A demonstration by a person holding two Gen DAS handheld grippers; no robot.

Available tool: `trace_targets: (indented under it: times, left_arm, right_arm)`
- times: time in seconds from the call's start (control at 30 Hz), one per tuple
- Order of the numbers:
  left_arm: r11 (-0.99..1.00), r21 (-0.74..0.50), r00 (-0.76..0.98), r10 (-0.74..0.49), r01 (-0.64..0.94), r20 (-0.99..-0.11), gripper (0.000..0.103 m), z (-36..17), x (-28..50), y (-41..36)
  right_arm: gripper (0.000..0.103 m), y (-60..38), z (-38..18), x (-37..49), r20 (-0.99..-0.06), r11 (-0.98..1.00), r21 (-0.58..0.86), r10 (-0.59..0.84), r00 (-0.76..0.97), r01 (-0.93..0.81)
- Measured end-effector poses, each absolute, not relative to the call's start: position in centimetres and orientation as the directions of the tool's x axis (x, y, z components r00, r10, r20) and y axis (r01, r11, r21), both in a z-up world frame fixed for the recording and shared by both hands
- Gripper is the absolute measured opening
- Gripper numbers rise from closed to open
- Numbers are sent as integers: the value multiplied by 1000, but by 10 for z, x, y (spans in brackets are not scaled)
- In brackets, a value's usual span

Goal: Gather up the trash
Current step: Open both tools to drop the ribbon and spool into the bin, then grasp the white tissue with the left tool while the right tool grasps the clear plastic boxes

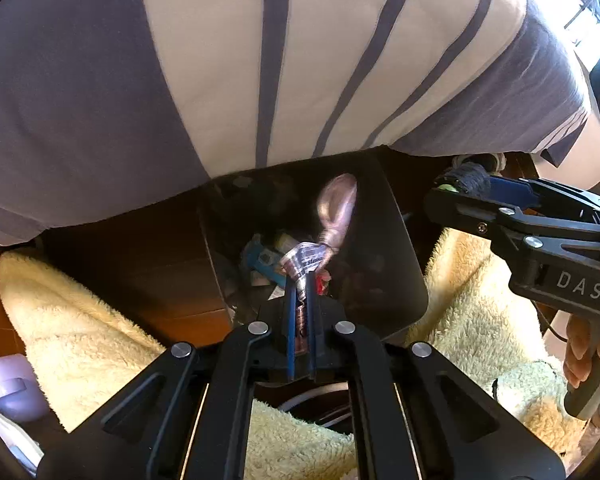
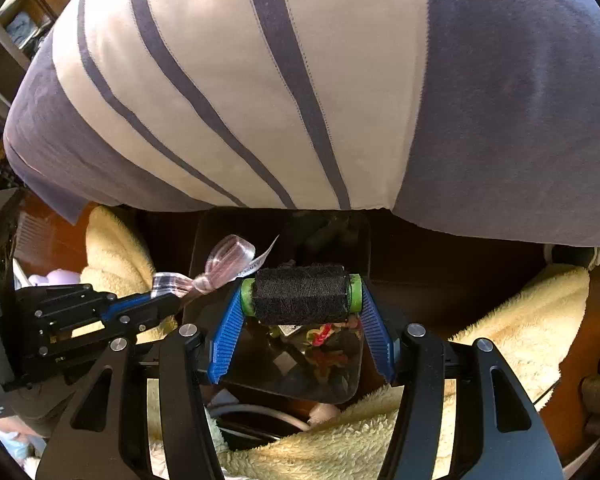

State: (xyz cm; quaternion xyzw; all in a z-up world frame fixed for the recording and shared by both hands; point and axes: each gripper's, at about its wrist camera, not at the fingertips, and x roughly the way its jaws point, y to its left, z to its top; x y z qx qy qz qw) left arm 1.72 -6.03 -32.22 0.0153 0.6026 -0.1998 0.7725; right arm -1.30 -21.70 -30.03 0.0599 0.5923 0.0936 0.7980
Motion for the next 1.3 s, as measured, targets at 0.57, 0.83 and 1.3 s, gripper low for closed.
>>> trace_targets:
  times: [0.57,0.83,1.3]
  left_arm:
    - [942,-159,279,-244,294,-929,69,-296,19,-44]
    - [950,-104,443,-232,294,-866,83,-230,16,-33]
    - [960,-25,670,-212,279,-712,88,-119,77,-26]
  right_arm:
    - [95,-243,-276,-13,-916,985,172,165,365,-13]
    - [96,-264,-224,-15,-864,989,144,124,488,5]
    - [99,-296,-104,46,-706,998,57,34,708,9]
